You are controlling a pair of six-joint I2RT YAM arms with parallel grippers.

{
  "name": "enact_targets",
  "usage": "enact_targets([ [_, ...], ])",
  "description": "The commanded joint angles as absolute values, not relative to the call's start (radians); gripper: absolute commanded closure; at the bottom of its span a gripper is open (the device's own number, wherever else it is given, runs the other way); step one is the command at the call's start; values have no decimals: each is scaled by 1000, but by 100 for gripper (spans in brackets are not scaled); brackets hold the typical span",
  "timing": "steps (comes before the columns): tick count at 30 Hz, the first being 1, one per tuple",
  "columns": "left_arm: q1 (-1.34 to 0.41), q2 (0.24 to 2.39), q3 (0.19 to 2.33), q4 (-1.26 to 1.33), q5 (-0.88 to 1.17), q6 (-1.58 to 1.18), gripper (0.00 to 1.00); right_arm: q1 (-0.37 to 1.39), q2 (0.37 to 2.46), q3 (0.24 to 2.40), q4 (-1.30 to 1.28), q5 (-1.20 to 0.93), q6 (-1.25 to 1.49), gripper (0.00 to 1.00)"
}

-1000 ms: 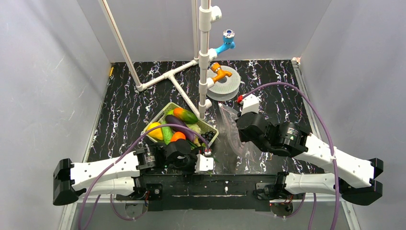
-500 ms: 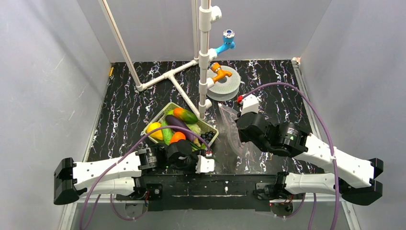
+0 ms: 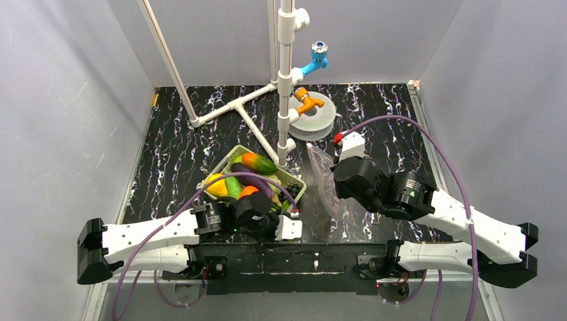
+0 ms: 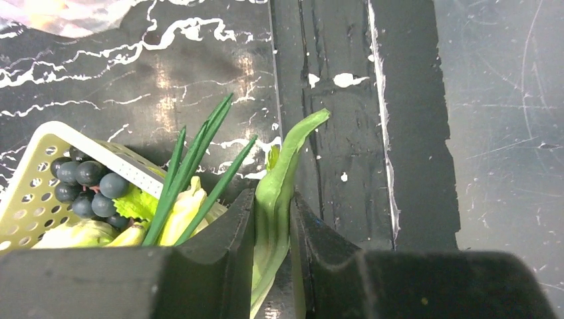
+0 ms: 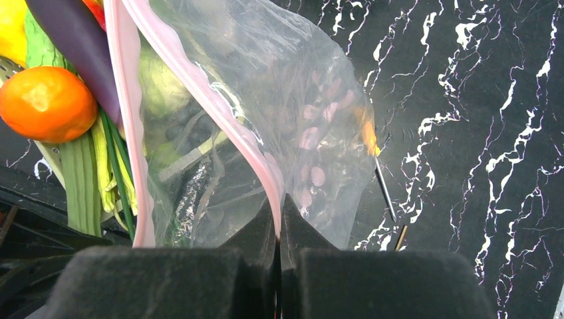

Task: Place the food in the zip-top bag and seal the zipper
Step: Pick up the fake vegetable from the bin.

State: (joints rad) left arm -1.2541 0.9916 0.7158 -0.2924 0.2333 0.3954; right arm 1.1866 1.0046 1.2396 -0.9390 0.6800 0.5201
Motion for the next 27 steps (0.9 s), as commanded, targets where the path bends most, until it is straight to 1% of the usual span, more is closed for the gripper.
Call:
enact_targets([
  [1,-1258,931,770,-255,288,351,100,1186,990,1246,-908,689,524,99],
  [11,-1258,882,815,-201,275,319,100,1186,996,1260,-905,685,516,99],
  [18,-1259,856,885,-154,237,241,100,1186,1004,1269,-905,688,509,99],
  [27,-1259,869,1093,-143,162,89,100,1186,1024,1285,-905,677,511,99],
])
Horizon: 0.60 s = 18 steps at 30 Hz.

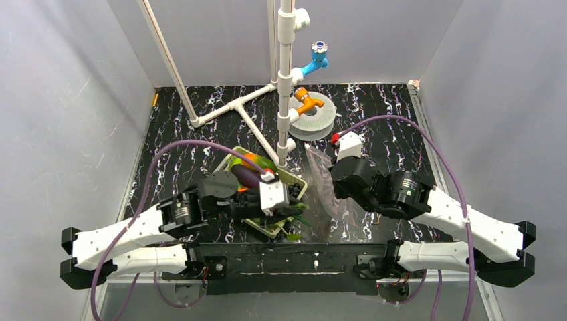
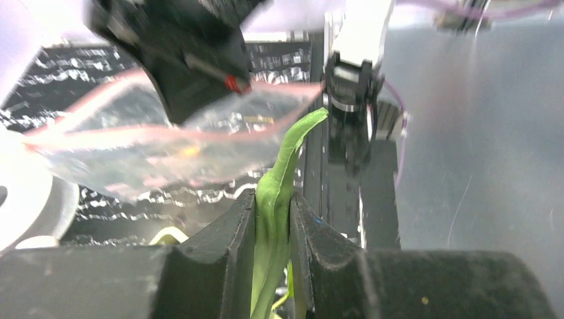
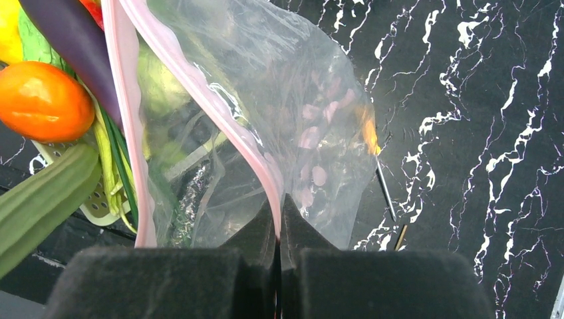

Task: Place the food in the zip-top bag and seal the zipper
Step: Pick up the fake vegetable from the bin, then place the fake vegetable in the zipper food storage bag.

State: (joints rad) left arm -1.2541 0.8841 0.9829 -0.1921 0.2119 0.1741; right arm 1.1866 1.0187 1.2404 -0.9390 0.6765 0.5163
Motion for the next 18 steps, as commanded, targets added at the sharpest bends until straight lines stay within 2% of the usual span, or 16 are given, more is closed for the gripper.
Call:
enact_targets([
  [1,-1259,872,1114,-145,141,73,100,1186,1026,1287,-905,673,514,99],
  [11,-1259,878,1286,-77,-147,-68,100,1186,1035,1301,-899,668,527,99],
  [18,-1258,890,1328,105,-326,-265,100,1186,1080,1341,-925,719,636,99],
])
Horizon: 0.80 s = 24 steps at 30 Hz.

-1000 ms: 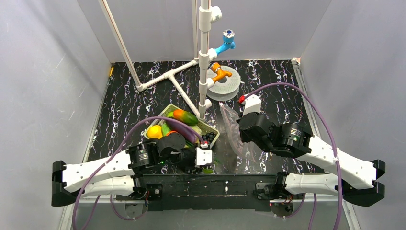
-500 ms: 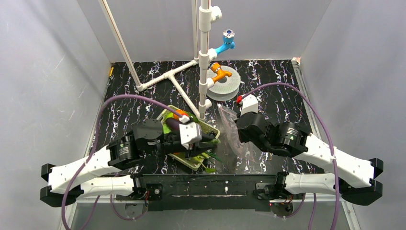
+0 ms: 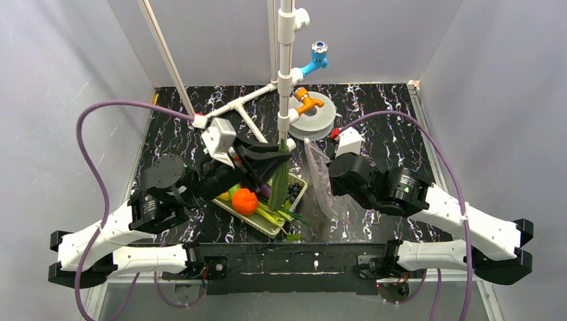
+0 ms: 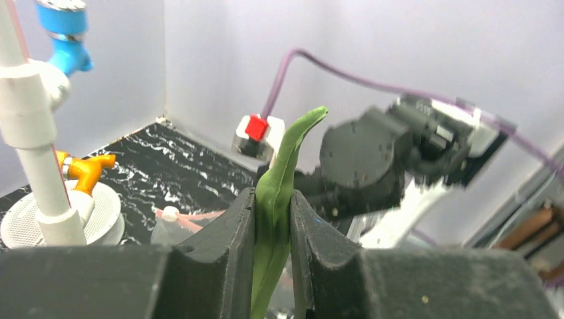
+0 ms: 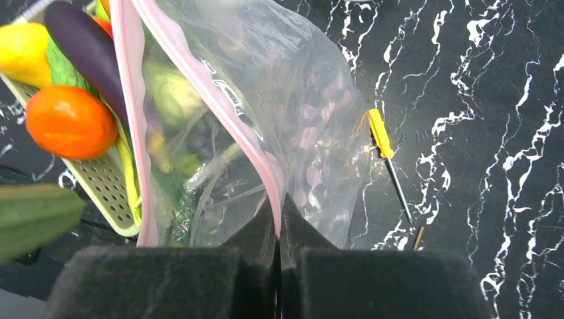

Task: Place the food in the zip-top bag and seal the zipper
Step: Place the fake vegetable in the zipper food storage bag.

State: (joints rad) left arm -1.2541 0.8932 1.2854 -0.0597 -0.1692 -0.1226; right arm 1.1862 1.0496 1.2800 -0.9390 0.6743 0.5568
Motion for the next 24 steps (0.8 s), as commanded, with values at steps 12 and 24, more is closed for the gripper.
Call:
enact_targets([
  [12,-1257,940,1355,422,-381,-305,100,1172,1126,1385,-953,717,753,99],
  [24,-1258,964,1409,567,-409,-332,100,1136,1106,1351,-902,626,799,99],
])
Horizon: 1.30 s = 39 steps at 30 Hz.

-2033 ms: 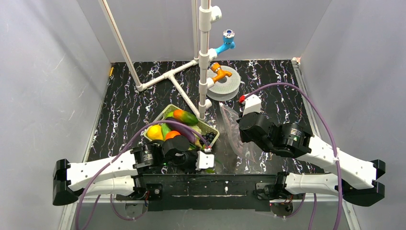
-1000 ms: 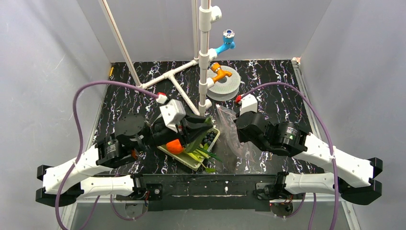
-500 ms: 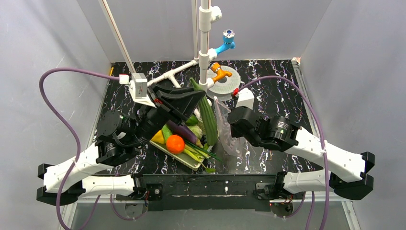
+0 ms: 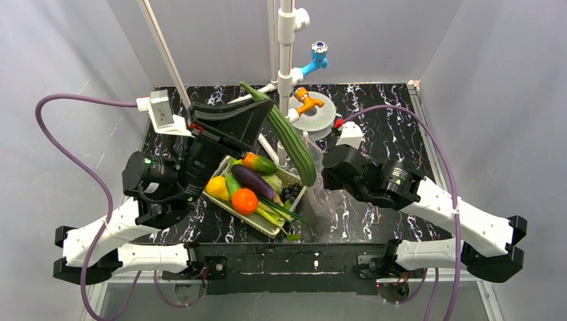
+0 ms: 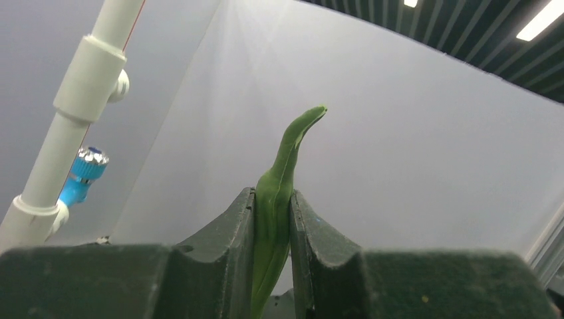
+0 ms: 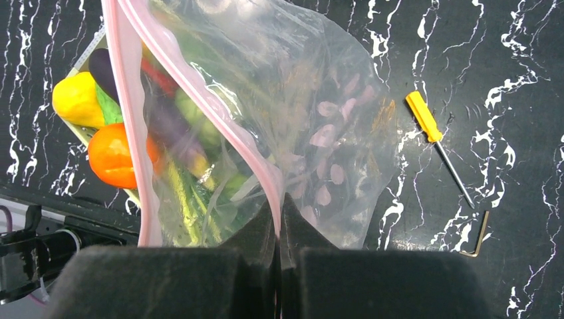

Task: Place the food in the zip-top bag and seal the zipper
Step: Place the fake vegetable in the zipper food storage bag.

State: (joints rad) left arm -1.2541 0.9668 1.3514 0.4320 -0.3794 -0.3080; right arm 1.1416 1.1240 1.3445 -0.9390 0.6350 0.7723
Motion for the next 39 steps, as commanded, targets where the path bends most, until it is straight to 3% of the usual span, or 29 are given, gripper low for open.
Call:
enact_targets([
  [1,-1258,965,1409,569,-411,-336,100,1135,1105,1351,-901,624,800,99],
  [16,-1257,916,1105,813,-514,-412,100,1111,1079,1377,-886,591,887,99],
  [39,-1259,1045,894,772,-497,-482,100,1026,1113,1485,-904,525,927,99],
])
